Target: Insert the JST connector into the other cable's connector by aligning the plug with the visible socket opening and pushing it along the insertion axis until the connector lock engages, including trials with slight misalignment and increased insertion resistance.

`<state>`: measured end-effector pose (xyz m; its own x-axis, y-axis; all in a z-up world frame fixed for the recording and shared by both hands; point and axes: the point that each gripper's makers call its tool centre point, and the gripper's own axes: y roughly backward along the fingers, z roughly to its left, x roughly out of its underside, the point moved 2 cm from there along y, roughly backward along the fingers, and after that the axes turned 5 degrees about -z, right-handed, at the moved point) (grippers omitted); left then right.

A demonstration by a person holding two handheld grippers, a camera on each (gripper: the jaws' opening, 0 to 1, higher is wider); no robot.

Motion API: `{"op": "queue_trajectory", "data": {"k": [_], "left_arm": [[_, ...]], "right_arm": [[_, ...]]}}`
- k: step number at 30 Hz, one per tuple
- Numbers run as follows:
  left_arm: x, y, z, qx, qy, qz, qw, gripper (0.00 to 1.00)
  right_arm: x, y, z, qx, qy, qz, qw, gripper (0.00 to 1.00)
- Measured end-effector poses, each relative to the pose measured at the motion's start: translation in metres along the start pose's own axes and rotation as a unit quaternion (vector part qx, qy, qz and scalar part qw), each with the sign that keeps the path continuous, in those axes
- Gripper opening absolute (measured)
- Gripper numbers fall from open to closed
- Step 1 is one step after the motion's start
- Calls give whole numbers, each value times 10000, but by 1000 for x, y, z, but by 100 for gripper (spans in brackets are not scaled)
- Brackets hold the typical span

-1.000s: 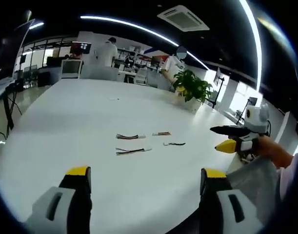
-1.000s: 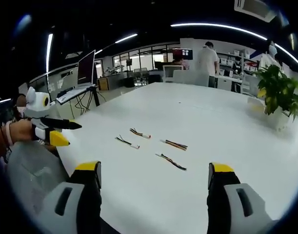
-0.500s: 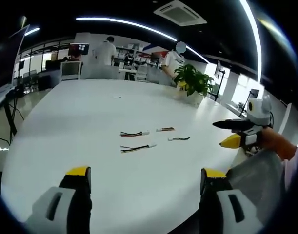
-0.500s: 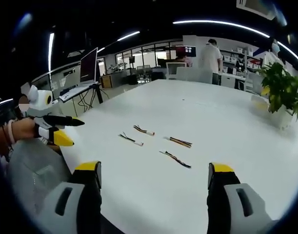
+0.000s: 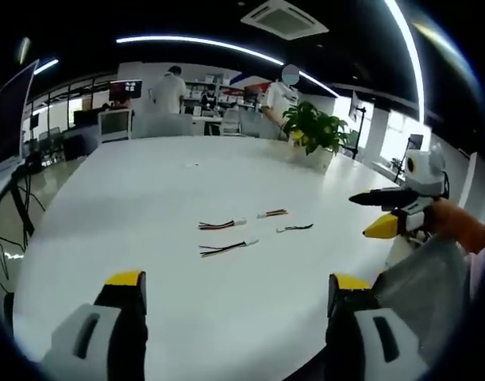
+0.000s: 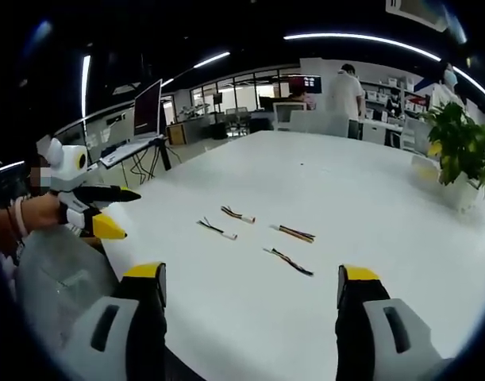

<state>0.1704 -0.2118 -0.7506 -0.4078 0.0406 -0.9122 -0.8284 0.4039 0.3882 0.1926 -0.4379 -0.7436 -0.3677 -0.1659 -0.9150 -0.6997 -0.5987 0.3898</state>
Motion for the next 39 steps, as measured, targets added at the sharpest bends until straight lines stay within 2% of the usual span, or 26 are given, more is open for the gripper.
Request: {"op": "queue_trajectory", "data": {"k": [10,15,22,30,32,36,39], "left_arm": [[-3,-5,5,59,-88,32,9999,93],[-16,-9,7,69,-252,-60,9996,93],[-37,-16,12,139,-449,-244,9986,92],[-35,-29,17,288,-541,-173,9980,91],[-39,-30,16,333,-505,-274,9978,91],[-44,-33,21,187,-1086,-273,9935,90],[-47,-36,18,300,-1183,-276,9921,90]], "right_arm": [[-12,-6,-14,9,120,-147,9998,85],[-20,-8,-24,18,224,-237,9995,84],[-18,-10,-28,-40,281,-257,9993,80],[-20,-15,-39,-39,366,-261,9990,76],[-23,-15,-42,-10,411,-312,9987,76],[-28,-18,-44,-79,372,-376,9986,75],[-27,-21,-43,-173,328,-359,9987,74]]}}
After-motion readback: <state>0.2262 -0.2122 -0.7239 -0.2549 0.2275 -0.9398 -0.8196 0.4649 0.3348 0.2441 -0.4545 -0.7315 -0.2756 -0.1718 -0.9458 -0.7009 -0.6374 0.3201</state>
